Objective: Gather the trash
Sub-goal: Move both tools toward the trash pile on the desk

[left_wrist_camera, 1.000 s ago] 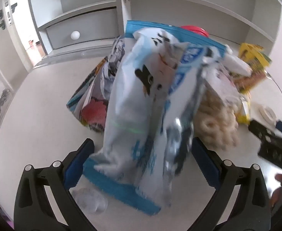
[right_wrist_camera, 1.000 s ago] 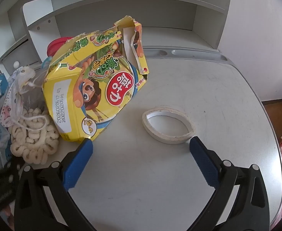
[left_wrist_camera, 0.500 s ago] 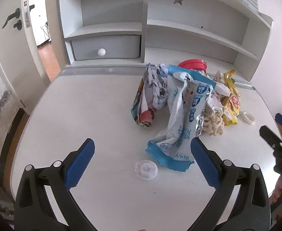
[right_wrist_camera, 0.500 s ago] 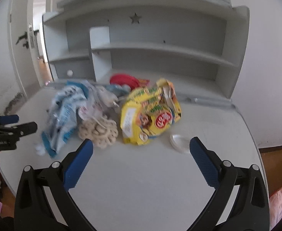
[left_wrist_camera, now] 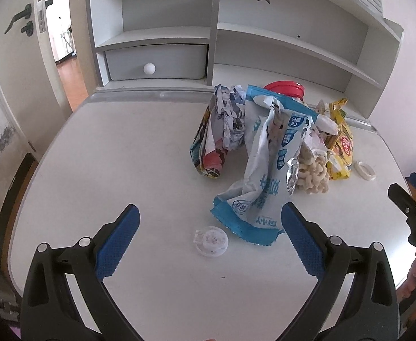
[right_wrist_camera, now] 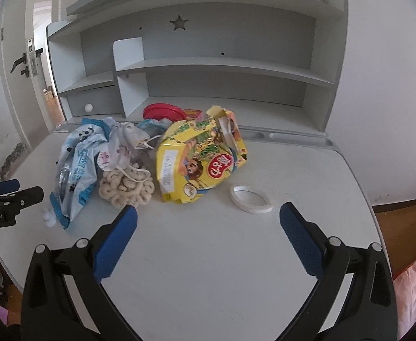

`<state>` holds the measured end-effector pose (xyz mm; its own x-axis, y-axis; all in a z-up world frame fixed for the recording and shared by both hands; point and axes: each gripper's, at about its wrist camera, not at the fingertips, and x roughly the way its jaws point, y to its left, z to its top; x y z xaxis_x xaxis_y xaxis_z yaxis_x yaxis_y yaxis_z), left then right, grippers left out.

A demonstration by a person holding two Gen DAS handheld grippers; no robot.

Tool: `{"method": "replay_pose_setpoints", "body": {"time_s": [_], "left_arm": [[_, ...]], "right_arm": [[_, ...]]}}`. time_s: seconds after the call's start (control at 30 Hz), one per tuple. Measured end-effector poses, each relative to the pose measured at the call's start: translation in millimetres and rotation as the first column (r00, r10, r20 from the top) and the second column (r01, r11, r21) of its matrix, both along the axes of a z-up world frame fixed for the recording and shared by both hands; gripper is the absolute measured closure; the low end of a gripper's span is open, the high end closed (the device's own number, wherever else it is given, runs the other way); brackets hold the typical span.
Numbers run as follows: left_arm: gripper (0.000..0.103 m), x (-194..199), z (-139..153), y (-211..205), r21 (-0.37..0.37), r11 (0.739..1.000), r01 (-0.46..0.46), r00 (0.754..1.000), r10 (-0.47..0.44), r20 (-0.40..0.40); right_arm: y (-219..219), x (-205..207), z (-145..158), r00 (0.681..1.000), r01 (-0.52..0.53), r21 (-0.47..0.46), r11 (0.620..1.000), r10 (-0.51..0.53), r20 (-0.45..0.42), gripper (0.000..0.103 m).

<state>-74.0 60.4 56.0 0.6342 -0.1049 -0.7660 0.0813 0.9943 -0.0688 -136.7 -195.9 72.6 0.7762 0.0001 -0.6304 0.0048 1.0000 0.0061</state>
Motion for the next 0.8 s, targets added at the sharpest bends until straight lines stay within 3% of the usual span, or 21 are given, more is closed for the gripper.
{"method": "replay_pose_setpoints", "body": {"time_s": [0.8], "left_arm": [[0.006,4.4,-3.8,3.0,0.013,1.0,-0.02,1.0,0.02,-0.017]], "right_arm": [[-23.3,5.0,-12.0,0.998,0.055,0.032,0.998,-0.054,-0.03,0.006]]}}
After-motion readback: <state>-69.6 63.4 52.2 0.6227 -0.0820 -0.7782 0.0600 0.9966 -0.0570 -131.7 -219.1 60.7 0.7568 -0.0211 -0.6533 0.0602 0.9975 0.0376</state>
